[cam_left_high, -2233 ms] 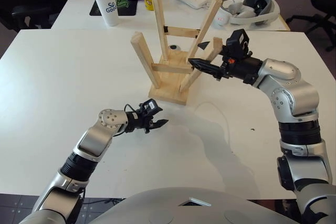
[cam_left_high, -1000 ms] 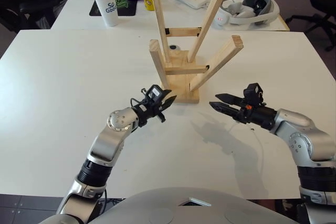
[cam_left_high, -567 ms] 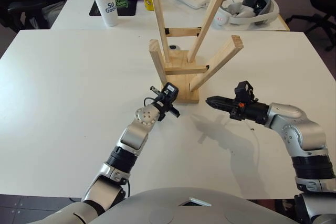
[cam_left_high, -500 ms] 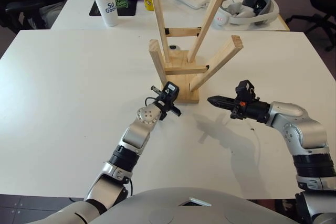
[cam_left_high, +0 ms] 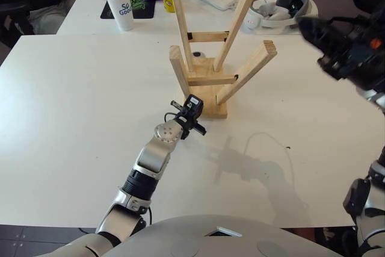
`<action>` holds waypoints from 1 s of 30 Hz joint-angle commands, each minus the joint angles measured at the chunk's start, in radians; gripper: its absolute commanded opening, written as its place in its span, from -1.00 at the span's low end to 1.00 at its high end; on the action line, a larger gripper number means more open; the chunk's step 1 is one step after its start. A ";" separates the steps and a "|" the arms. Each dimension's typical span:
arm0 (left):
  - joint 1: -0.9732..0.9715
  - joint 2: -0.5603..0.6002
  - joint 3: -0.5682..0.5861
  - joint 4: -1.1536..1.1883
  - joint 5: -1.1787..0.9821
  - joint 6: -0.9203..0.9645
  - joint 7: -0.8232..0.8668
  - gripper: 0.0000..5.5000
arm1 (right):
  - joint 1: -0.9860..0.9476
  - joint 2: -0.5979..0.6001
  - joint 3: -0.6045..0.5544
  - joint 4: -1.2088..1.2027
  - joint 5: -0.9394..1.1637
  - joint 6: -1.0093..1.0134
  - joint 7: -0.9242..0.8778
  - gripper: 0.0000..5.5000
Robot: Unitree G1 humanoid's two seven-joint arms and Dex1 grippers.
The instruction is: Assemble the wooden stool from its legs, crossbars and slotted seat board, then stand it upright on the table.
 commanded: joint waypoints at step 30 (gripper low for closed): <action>-0.015 -0.010 -0.004 0.039 -0.027 0.122 -0.033 -1.00 | 0.057 0.311 0.339 -0.129 -0.549 -0.395 -0.325 -0.99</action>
